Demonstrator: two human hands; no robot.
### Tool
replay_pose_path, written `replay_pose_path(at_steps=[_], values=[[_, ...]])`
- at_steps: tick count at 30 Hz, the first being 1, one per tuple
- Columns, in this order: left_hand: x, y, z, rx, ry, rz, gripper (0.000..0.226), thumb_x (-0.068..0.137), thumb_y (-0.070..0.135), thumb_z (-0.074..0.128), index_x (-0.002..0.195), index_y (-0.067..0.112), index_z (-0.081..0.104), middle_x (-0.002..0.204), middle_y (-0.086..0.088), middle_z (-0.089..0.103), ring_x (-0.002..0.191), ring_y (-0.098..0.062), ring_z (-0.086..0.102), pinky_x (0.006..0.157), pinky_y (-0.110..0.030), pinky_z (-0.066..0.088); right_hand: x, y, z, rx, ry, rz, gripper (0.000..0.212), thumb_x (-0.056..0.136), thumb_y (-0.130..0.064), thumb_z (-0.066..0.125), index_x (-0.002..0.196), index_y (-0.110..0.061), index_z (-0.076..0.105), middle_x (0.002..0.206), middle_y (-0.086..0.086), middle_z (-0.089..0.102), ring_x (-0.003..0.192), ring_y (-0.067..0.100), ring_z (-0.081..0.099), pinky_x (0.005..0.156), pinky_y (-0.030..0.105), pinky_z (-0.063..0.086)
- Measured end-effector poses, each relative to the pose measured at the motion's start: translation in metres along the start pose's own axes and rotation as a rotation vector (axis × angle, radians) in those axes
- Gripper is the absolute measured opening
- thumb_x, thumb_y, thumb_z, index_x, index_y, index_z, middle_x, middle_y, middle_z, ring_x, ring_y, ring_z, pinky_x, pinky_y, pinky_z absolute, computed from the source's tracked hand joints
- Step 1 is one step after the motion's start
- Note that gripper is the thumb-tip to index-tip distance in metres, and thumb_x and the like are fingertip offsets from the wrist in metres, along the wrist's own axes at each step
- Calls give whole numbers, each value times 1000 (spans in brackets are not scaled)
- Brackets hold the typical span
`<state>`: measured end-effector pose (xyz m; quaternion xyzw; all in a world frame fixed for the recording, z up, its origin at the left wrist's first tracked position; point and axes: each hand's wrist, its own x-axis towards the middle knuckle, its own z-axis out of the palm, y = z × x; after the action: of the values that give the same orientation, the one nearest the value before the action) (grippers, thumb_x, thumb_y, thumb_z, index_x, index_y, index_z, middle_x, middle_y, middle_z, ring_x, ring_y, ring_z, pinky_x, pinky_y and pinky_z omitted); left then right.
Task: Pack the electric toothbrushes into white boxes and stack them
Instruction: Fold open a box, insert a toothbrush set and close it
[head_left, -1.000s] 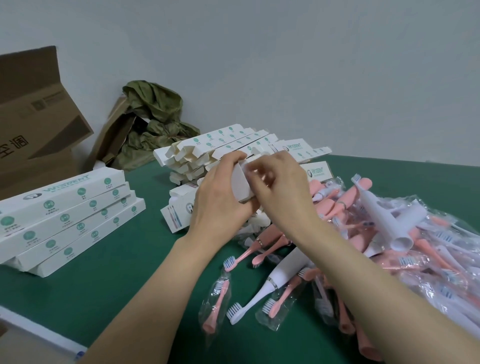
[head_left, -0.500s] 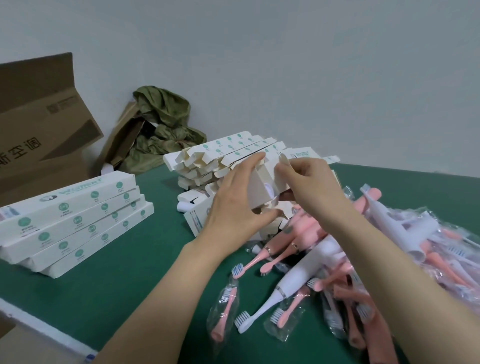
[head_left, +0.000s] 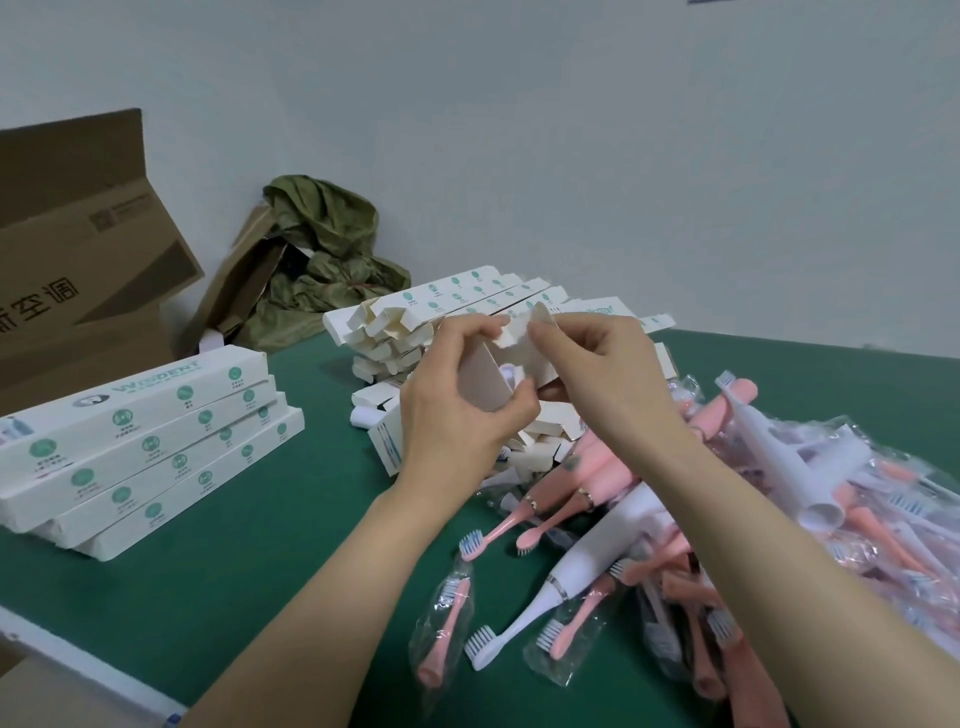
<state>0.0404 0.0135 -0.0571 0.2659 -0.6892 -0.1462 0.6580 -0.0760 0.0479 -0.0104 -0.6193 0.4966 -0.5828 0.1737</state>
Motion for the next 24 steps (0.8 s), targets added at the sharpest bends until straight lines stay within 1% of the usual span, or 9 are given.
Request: replay_pose_path(at_steps=[1, 4, 7, 10, 12, 16, 20, 22, 24], values=[[1, 0, 0, 10, 13, 9, 39, 68, 18, 72, 96, 37, 52, 92, 18, 61, 88, 0, 57, 79, -16, 43, -3, -1, 3, -10, -9, -41, 38, 95, -27, 50, 69, -4, 65, 61, 15, 58, 61, 30, 54, 72, 58, 52], [4, 0, -2, 20, 77, 18, 30, 71, 25, 70, 92, 37, 52, 86, 17, 59, 84, -1, 56, 78, -18, 43, -11, -2, 13, -58, -12, -120, 47, 100, -28, 43, 55, -31, 58, 49, -13, 47, 55, 7, 43, 67, 40, 49], [4, 1, -3, 45, 57, 15, 30, 71, 34, 63, 99, 32, 52, 88, 24, 57, 86, 3, 54, 77, -12, 39, -11, 2, 19, -176, 28, -211, 45, 98, -18, 43, 55, -30, 42, 48, -10, 39, 53, 8, 35, 54, 29, 30], [4, -1, -3, 36, -74, -47, 62, 69, 28, 75, 121, 31, 41, 114, 25, 52, 112, 7, 49, 90, -8, 36, -9, 9, 17, -208, 55, -241, 37, 96, -16, 46, 61, -27, 46, 50, -6, 37, 52, 10, 33, 49, 20, 25], [4, -7, -1, 122, -116, -78, 79, 65, 19, 82, 130, 26, 37, 124, 17, 44, 124, -1, 40, 99, -14, 33, -8, 13, 16, -225, 71, -251, 31, 96, -15, 46, 64, -17, 49, 52, -5, 37, 53, 10, 31, 49, 19, 25], [5, -9, 1, 278, 1, -174, 60, 62, 21, 82, 116, 25, 55, 108, 10, 41, 109, -16, 45, 84, -29, 44, -8, 15, 18, -272, 95, -292, 26, 95, -18, 45, 88, -3, 66, 49, -8, 40, 57, 9, 41, 54, 18, 32], [3, -11, 0, 276, 45, -107, 52, 63, 23, 79, 113, 22, 63, 93, 16, 42, 87, -11, 49, 70, -11, 40, -13, 15, 18, -462, 64, -424, 40, 94, -21, 42, 126, -3, 58, 78, 6, 63, 69, 9, 48, 64, 20, 33], [2, -12, 0, 281, 41, -85, 50, 65, 22, 78, 113, 20, 64, 91, 16, 41, 86, -11, 48, 69, -6, 36, -15, 19, 18, -508, 36, -452, 43, 96, -20, 41, 133, -1, 50, 115, 14, 65, 101, 24, 60, 83, 22, 39], [2, -11, 1, 279, 34, -72, 49, 66, 22, 77, 114, 20, 65, 93, 10, 43, 86, -11, 48, 70, -4, 35, -15, 20, 17, -521, 35, -464, 44, 96, -19, 41, 134, 2, 48, 133, 18, 55, 121, 30, 54, 99, 24, 35]])
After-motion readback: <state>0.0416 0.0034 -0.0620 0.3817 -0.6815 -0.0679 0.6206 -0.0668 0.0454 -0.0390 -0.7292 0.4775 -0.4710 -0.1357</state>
